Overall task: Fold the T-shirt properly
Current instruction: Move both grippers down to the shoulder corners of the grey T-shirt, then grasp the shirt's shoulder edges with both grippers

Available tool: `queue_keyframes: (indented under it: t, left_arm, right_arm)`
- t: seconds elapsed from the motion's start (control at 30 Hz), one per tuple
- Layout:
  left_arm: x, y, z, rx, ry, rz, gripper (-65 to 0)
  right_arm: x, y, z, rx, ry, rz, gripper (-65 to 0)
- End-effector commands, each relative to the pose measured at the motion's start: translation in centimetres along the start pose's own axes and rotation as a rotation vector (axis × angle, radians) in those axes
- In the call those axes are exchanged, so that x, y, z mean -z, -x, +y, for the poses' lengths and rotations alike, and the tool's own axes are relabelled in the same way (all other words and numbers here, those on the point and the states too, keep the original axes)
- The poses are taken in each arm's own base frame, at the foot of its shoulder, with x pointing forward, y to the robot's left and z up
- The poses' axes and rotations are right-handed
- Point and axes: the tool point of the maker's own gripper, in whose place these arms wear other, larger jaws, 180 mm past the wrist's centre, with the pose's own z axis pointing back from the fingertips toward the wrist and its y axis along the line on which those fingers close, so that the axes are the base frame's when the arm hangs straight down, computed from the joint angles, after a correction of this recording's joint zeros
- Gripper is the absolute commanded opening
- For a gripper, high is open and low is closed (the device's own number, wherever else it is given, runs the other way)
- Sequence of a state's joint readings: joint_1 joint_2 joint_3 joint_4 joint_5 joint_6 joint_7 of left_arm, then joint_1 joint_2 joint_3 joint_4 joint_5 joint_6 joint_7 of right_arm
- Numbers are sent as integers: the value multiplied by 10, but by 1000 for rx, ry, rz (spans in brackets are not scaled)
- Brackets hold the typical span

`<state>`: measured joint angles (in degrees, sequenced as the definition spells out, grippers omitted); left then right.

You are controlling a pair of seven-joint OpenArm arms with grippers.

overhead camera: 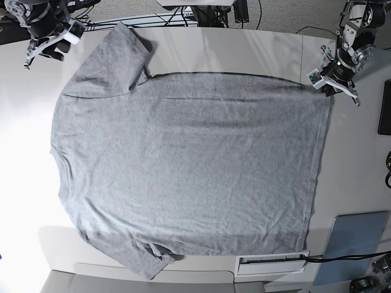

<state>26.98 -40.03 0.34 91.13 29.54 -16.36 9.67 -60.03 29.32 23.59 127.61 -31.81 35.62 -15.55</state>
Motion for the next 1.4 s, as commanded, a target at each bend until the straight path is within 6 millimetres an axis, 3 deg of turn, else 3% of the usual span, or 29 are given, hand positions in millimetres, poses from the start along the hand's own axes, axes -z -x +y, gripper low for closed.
queue_keyframes:
  t: [0.0, 0.17, 0.3, 0.6, 0.87, 1.17, 1.3, 1.37]
  left_arm:
    - [-2, 12, -18, 6, 66, 50, -650]
    - [-1, 11, -18, 2, 63, 49, -650]
    - [-1, 11, -18, 2, 63, 50, -650]
    - [-1, 11, -18, 2, 63, 49, -650]
    - [-1, 11, -18, 2, 62, 49, -650]
    - [-1, 11, -18, 2, 63, 49, -650]
    - [-1, 11, -18, 2, 63, 49, -650]
    - [-1, 11, -18, 2, 63, 49, -650]
  right_arm:
    - [1, 0, -10, -23, 27, -10, -478]
    - [16, 6, -8, -44, -1, -13, -478]
    - [31, -3, 2, -84, -36, -38, -478]
    - [64, -18, 38, -158, -122, -53, -478]
    - [82, -34, 32, -161, -108, -88, -478]
    - [109, -34, 39, -146, -147, -84, -477]
    - [117, -45, 43, -134, -165, -96, -376]
    - [119, -50, 43, -133, -168, -97, -364]
